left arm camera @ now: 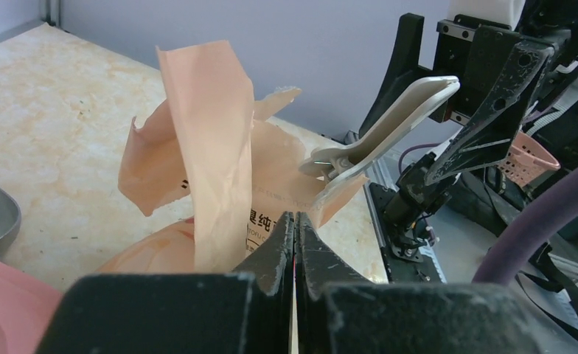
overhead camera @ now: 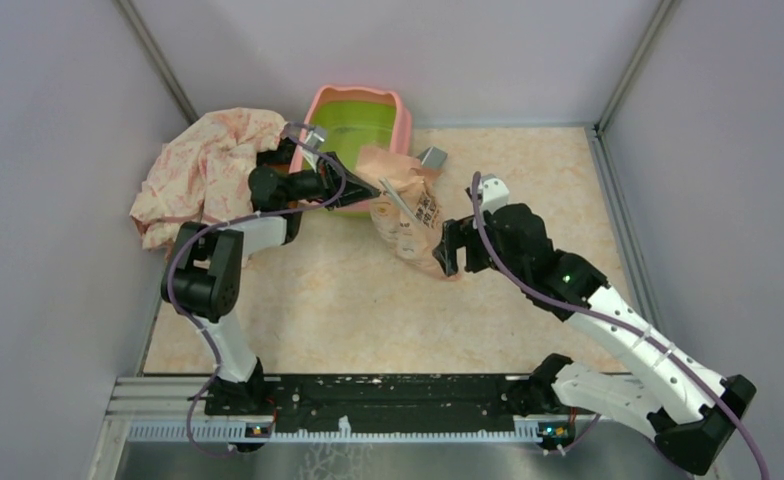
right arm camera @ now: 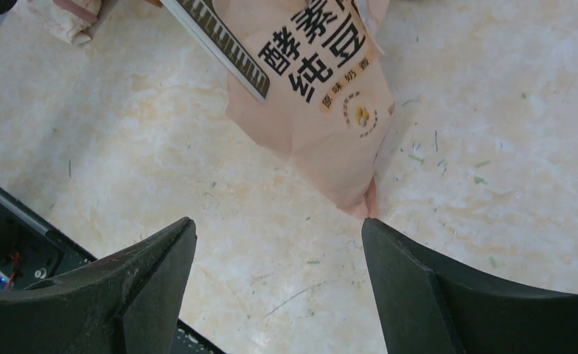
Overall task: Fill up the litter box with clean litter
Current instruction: Adjust the cat litter bag at the center of the board.
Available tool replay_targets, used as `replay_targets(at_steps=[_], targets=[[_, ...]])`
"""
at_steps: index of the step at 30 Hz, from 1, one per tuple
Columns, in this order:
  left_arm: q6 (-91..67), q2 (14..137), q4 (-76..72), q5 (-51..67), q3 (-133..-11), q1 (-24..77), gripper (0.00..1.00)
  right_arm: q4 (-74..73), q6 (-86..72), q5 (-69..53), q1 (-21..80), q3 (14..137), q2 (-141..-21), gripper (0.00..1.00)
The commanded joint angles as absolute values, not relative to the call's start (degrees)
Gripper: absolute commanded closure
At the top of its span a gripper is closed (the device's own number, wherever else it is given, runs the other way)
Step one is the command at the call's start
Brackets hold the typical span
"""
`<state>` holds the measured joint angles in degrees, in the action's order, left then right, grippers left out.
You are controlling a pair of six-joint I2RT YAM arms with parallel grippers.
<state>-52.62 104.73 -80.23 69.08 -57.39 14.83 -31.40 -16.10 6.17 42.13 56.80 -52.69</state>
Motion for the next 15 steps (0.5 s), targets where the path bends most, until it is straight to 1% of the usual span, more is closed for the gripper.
replay_targets(at_steps=[1, 3, 11, 12, 14, 15], targets=[[-50.3, 105.0, -81.0, 70.8, -59.4, 15.9, 1.0, -29.3, -18.9, 3.3, 41.2, 55.0, -49.8, 0.17], [-44.8, 103.4, -73.4, 69.8, -59.0, 16.3, 1.0, -29.3, -19.4, 3.2, 41.2, 54.3, -49.1, 0.17], [-28.6, 94.9, -55.4, 65.3, -56.3, 16.8, 1.0, -29.6, -19.6, 1.4, 40.5, 53.4, -47.0, 0.16], [-25.2, 94.1, -51.1, 63.8, -56.7, 16.9, 0.97, -29.8, -19.6, 1.2, 40.5, 53.4, -46.8, 0.15], [-19.3, 93.6, -41.8, 61.3, -59.2, 16.6, 0.76, -30.4, -19.8, 1.0, 40.5, 53.6, -46.5, 0.15], [-17.3, 93.5, -37.9, 61.0, -60.0, 16.5, 0.7, -30.9, -19.9, 1.0, 40.5, 53.8, -46.0, 0.15]])
